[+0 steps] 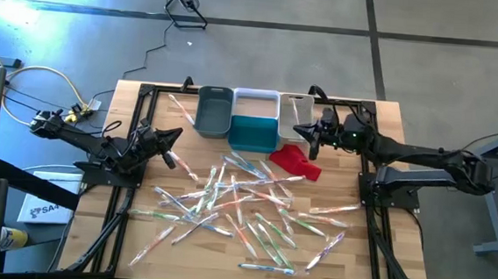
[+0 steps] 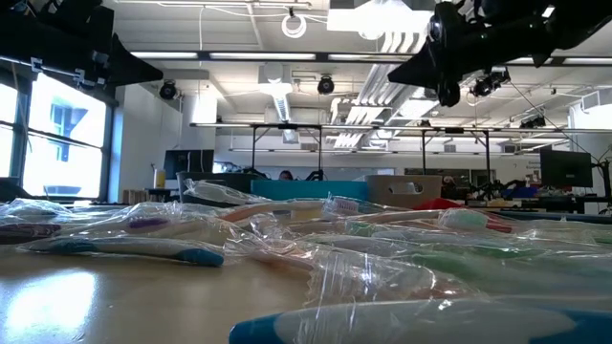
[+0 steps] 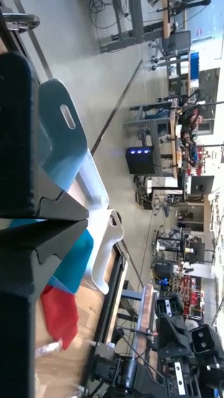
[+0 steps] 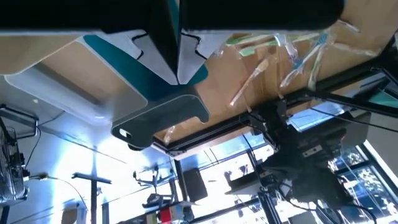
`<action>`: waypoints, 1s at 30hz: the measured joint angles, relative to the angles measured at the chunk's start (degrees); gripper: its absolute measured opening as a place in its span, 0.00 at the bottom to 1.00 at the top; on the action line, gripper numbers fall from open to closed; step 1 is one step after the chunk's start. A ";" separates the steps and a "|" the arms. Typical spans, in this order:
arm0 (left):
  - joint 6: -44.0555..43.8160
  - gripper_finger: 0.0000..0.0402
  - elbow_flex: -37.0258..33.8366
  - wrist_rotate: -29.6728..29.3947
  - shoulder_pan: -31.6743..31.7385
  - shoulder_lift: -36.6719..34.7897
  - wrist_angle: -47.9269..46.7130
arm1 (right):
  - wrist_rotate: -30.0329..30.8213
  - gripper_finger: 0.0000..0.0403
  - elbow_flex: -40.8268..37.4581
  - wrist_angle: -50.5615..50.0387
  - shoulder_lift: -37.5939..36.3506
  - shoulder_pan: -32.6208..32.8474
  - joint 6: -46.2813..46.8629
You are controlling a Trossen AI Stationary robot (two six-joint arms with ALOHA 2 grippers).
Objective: Pick & Place Toothbrushes
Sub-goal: Put the orange toothbrush into the white bin
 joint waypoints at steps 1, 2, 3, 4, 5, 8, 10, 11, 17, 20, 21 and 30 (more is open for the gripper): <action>-0.02 0.00 0.00 -0.02 0.00 0.00 0.00 | 0.00 0.00 0.02 0.09 -0.11 0.00 -0.19; -0.04 0.00 0.00 -0.02 0.00 0.00 0.00 | 0.00 0.00 0.02 0.01 -0.17 0.00 -0.26; -0.04 0.00 0.00 -0.02 0.00 0.00 0.00 | 0.00 0.00 0.02 0.07 -0.18 0.00 -0.29; -0.04 0.00 0.00 -0.02 0.00 0.00 0.00 | 0.00 0.00 0.02 0.04 -0.18 0.00 -0.29; -0.04 0.00 0.00 -0.03 0.00 0.00 -0.01 | 0.00 0.00 0.02 0.01 -0.18 0.00 -0.29; -0.04 0.00 0.00 -0.04 0.00 0.00 0.00 | 0.00 0.00 0.02 0.10 -0.18 0.00 0.21; 0.00 0.00 0.00 -0.05 0.00 0.00 0.00 | -0.01 0.00 0.02 0.04 -0.18 0.34 1.07; 0.00 0.00 0.00 -0.05 0.00 0.00 0.00 | 0.02 0.00 0.02 0.05 -0.18 0.62 1.14; -2.12 0.00 0.00 -0.06 0.00 0.00 0.02 | -0.11 0.00 0.02 0.95 -0.24 2.15 -2.76; -5.35 0.00 0.00 -0.02 0.00 0.00 0.22 | -0.19 0.00 0.02 0.96 -0.32 2.27 -4.40; -6.28 0.00 0.00 0.20 0.00 0.00 0.28 | -0.22 0.00 0.02 0.88 -0.32 2.25 -4.65; -7.73 0.00 0.00 1.17 0.00 0.77 0.42 | -5.40 0.00 -1.22 3.06 -0.32 2.25 -5.53</action>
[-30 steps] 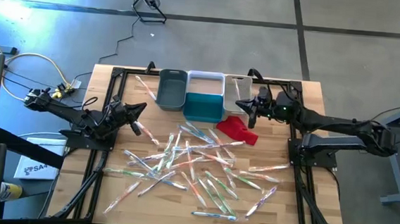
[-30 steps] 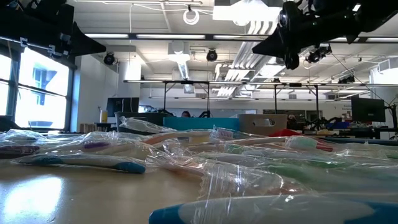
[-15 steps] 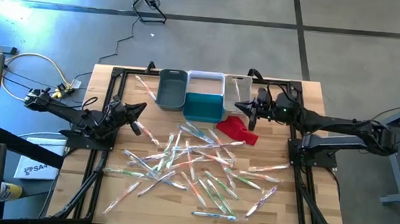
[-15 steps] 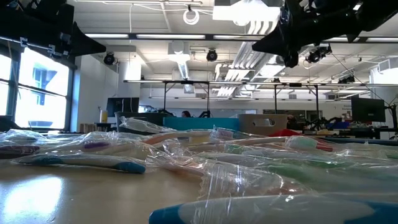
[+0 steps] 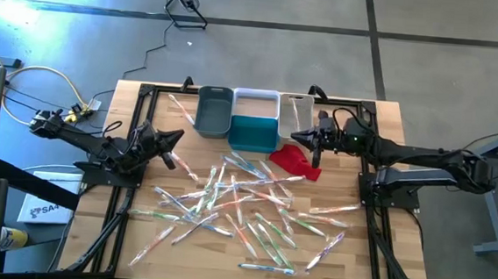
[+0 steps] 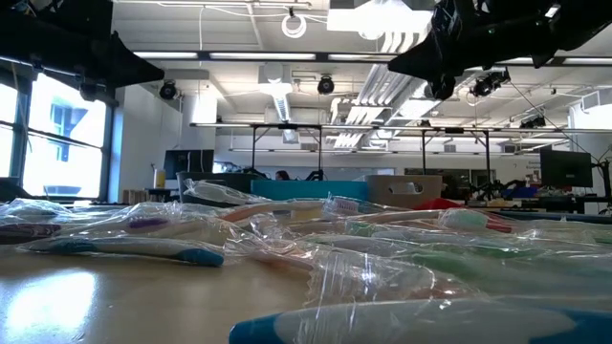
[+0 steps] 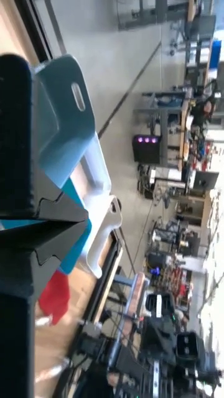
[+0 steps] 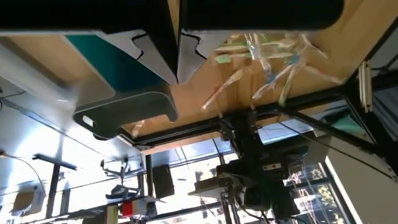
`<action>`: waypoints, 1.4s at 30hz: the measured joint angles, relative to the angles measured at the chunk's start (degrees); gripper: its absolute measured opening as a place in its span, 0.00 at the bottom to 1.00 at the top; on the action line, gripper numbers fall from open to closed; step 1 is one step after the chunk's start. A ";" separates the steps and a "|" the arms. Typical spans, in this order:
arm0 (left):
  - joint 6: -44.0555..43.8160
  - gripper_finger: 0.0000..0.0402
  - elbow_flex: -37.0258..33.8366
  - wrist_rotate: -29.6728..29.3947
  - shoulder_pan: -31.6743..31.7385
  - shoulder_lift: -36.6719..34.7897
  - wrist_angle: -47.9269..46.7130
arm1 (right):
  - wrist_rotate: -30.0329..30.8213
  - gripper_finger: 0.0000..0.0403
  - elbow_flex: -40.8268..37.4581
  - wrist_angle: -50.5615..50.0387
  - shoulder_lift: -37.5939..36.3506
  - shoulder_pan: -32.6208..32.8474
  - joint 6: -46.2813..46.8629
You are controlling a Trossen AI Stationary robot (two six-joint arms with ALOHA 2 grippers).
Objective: Pick & Place Toothbrushes
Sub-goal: Put the orange toothbrush into the white bin
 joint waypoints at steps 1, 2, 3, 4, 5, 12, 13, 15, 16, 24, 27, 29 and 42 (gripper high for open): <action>-0.25 0.00 0.00 -0.14 0.00 0.01 0.01 | 0.02 0.00 -0.10 0.66 0.01 0.00 0.02; -0.73 0.00 0.00 -0.17 0.00 0.02 0.02 | 0.02 0.00 -0.11 1.53 0.02 0.00 0.15; -1.20 0.00 0.00 -0.26 0.00 0.40 0.05 | 0.02 0.00 -0.11 2.43 0.02 0.00 0.52; -1.72 0.00 0.04 -0.46 0.00 0.98 0.23 | 0.02 0.00 -0.11 3.18 0.00 0.00 0.87; -2.69 0.00 0.04 -0.91 0.00 1.54 0.24 | 0.00 0.00 -0.11 3.77 0.00 0.00 1.02; -9.27 0.00 1.16 -3.90 0.00 6.32 0.58 | -0.76 0.00 -0.15 4.09 0.00 0.00 1.10; -9.16 0.00 1.99 -3.95 0.00 7.22 0.61 | -0.74 0.00 -0.15 3.77 0.00 0.00 1.08; -8.48 0.00 4.08 -4.50 0.00 8.93 0.23 | -0.68 0.00 -0.17 3.28 0.00 0.00 1.08; -7.90 0.00 5.22 -4.98 0.00 9.77 -0.19 | -0.68 0.00 -0.16 3.14 0.00 0.00 1.08; -2.59 0.00 11.59 -12.36 0.00 14.35 -2.64 | -0.81 0.00 -0.17 -0.81 0.00 -0.02 -0.43; -4.18 0.00 11.93 -13.97 0.02 14.70 -3.50 | -0.87 0.00 -0.17 -1.87 -0.03 -0.79 -0.73; -5.91 0.00 11.93 -14.83 0.04 14.70 -4.55 | -1.41 0.00 -0.17 -1.89 -0.61 -1.54 -1.03; -19.55 0.00 11.91 -18.35 0.06 16.16 -12.90 | -12.66 0.00 -3.30 0.68 -4.37 -4.31 -5.78</action>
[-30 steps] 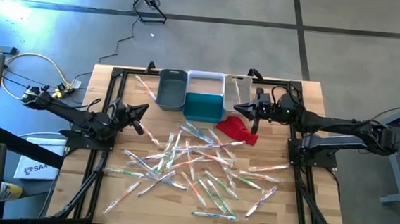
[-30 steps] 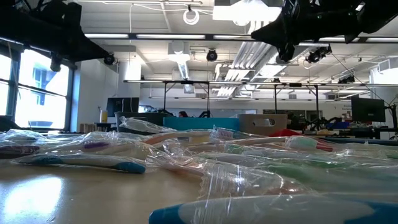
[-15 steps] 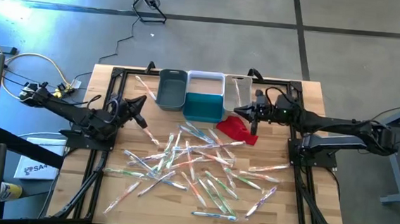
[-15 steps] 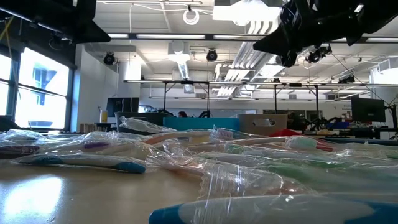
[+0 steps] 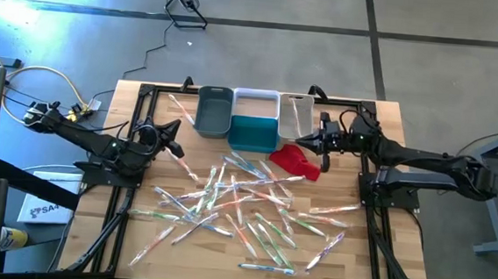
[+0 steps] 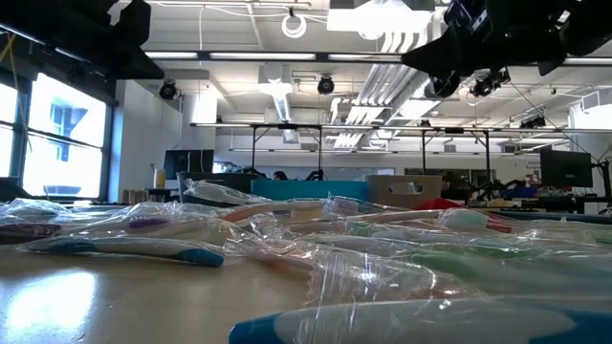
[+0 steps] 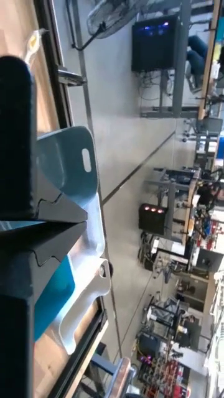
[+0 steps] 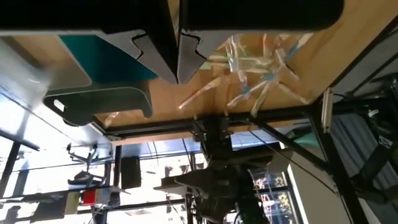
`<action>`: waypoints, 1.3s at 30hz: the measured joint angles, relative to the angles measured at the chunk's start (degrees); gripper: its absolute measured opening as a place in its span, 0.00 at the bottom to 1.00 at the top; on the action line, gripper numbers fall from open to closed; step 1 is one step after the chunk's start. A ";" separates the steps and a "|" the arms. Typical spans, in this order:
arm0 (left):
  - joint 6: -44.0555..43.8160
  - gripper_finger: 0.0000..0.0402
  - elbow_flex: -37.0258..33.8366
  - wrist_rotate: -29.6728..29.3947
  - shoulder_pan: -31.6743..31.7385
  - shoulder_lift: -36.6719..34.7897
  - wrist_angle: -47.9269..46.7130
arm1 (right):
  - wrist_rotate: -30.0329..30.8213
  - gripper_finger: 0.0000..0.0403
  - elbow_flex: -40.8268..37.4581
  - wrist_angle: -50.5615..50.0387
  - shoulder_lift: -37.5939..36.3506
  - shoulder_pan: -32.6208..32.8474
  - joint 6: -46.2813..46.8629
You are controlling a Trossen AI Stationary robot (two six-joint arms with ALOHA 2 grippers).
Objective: Pick & Place Toothbrushes
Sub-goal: Put the orange toothbrush into the white bin
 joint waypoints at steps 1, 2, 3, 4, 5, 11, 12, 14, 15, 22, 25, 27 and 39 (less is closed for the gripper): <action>-0.08 0.00 0.00 -0.08 0.16 -0.02 0.00 | 0.08 0.00 -0.36 0.49 -0.23 0.00 -0.01; -0.69 0.00 0.00 -0.31 0.76 -0.02 0.00 | 0.16 0.00 -0.64 0.87 -0.45 0.00 -0.01; -1.52 0.00 0.00 -0.44 1.52 -0.03 0.02 | 0.16 0.00 -0.79 1.37 -0.65 0.00 -0.03; -2.30 0.00 0.00 -0.17 2.51 -0.04 -0.01 | 0.16 0.00 -0.80 1.47 -0.86 0.00 -0.08; -2.58 0.00 0.00 0.52 3.66 -0.04 -0.05 | 0.13 0.00 -0.80 1.46 -1.13 0.00 -0.09; -2.73 0.00 0.00 9.00 12.98 -0.02 -0.50 | 0.01 0.00 -0.80 1.29 -2.30 0.00 -0.36; -2.46 0.00 0.00 10.28 14.62 -0.02 -0.82 | 0.01 0.00 -0.80 1.05 -2.43 0.00 -0.57; -1.60 0.00 0.00 12.69 18.03 -0.02 -1.44 | 0.01 0.00 -0.80 0.46 -2.59 0.00 -0.86; -1.11 0.00 0.00 14.23 19.63 -0.02 -1.48 | 0.01 0.00 -0.80 0.42 -2.60 0.00 -0.89; 0.70 0.00 0.00 25.59 30.39 -0.02 -1.27 | 0.01 0.00 -0.80 0.04 -2.60 0.00 -0.48; 0.07 0.00 0.00 30.60 34.77 -0.02 -1.26 | 0.10 0.00 -0.80 0.05 -2.60 0.00 -0.51; -0.90 0.00 0.00 33.66 37.46 -0.02 -1.23 | 0.71 0.00 -0.80 0.05 -2.60 0.00 -0.55; 1.34 0.00 7.69 43.65 49.53 3.32 -2.88 | 4.35 0.00 -0.80 0.07 -2.60 0.02 -1.11</action>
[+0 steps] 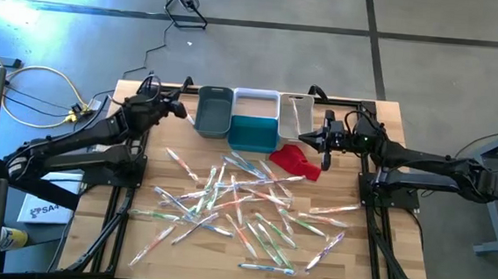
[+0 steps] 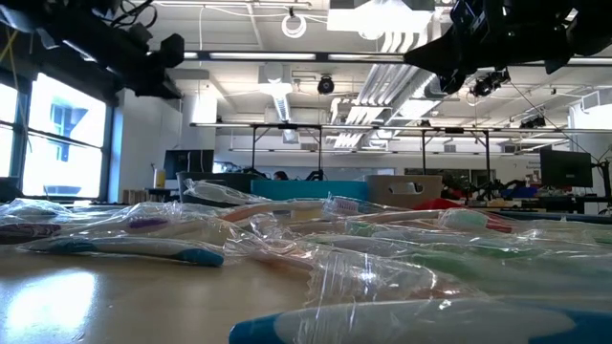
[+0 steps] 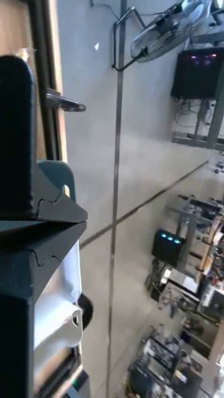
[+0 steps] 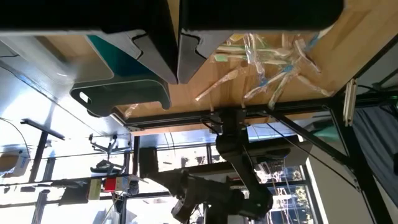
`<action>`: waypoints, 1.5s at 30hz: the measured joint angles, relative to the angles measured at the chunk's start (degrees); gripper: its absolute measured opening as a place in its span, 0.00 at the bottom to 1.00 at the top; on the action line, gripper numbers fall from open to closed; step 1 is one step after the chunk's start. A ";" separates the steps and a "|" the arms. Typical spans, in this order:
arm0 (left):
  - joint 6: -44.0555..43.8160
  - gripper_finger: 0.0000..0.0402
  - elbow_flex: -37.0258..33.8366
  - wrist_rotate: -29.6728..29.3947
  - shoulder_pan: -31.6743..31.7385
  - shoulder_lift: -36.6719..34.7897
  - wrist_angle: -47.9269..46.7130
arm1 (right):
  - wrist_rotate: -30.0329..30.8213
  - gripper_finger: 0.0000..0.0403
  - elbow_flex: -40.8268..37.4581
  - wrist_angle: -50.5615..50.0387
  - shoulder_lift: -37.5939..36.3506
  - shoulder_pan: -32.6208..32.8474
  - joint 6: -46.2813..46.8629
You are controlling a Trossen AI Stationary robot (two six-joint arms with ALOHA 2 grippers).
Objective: Pick & Place Toothbrushes
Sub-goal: Put the orange toothbrush into the white bin
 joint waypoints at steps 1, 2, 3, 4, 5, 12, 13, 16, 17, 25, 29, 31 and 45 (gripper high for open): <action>0.53 0.00 1.20 -0.14 0.61 1.02 -0.73 | 0.01 0.00 0.00 0.00 0.00 -0.02 0.00; 0.83 0.00 2.30 -0.74 1.26 2.17 -1.04 | 0.01 0.01 0.00 0.00 0.00 -0.02 0.00; 0.93 0.00 3.17 -1.29 1.92 3.36 -1.09 | 0.00 0.00 0.00 0.01 0.00 0.01 0.00; 0.95 0.00 3.88 -1.43 2.53 4.53 -1.37 | 0.00 0.00 0.00 0.01 0.00 0.00 0.00; 0.82 0.00 4.50 -1.48 3.15 5.81 -1.89 | 0.01 0.00 0.00 0.02 0.00 -0.02 0.00; -0.61 0.00 5.75 -0.88 4.02 13.38 -1.89 | -0.01 0.00 0.00 0.02 0.02 -0.02 0.68; -1.20 0.00 5.75 -0.88 4.04 14.01 -1.88 | -0.02 0.00 0.00 -0.01 0.00 0.01 1.14; -2.28 0.00 5.75 -0.94 4.14 15.46 -1.86 | 0.10 0.00 0.00 -0.48 -0.22 -0.02 1.75; -2.37 0.00 5.75 -0.92 4.28 15.71 -1.97 | 0.37 0.00 0.00 -0.44 -0.27 0.01 1.69; -2.41 0.00 5.75 1.79 8.76 15.71 -1.83 | 4.77 0.00 0.00 -0.33 -0.51 -0.02 1.95; -2.35 0.00 5.75 3.24 10.78 15.71 -1.83 | 6.97 0.00 0.00 -0.33 -0.82 -0.02 1.65; -2.16 0.00 5.75 3.60 11.69 15.71 -1.84 | 8.51 0.00 0.00 -0.16 -1.13 -0.02 1.02; -2.51 0.00 5.73 3.40 17.75 15.74 -1.03 | 10.38 0.00 0.00 -0.35 -2.35 -5.57 -6.64</action>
